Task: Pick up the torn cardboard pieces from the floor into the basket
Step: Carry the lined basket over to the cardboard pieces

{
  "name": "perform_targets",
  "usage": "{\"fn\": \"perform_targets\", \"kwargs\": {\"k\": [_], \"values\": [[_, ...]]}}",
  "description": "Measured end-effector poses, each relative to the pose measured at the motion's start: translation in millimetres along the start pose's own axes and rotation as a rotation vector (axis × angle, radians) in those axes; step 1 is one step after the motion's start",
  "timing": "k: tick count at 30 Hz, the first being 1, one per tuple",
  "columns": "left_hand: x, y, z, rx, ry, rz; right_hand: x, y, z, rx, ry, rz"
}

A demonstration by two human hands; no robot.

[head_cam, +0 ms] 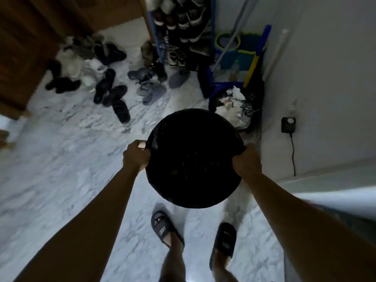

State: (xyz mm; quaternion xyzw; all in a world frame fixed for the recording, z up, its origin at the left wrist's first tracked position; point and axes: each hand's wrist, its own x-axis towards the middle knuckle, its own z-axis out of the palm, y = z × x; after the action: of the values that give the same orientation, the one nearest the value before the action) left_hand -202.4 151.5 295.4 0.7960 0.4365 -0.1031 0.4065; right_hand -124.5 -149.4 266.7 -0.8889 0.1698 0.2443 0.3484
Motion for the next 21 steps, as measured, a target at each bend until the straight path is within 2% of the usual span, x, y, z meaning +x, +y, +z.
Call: {"fn": "perform_targets", "kwargs": {"k": [3,8,12,16,21], "values": [[-44,-41,-82,-0.134,0.095,-0.080,-49,-57,6,-0.039,-0.082,-0.169],[-107,-151,-202,-0.475,0.232,-0.244,-150,-148,51,-0.209,-0.179,-0.417],[-196,-226,-287,-0.708,0.349,-0.324,-247,-202,125,-0.326,-0.224,-0.596],[-263,-340,-353,-0.804,0.531,-0.398,-354,-235,214,-0.401,-0.314,-0.786],[-334,-451,-407,-0.855,0.724,-0.532,-474,-247,322,-0.470,-0.477,-0.917]]}}
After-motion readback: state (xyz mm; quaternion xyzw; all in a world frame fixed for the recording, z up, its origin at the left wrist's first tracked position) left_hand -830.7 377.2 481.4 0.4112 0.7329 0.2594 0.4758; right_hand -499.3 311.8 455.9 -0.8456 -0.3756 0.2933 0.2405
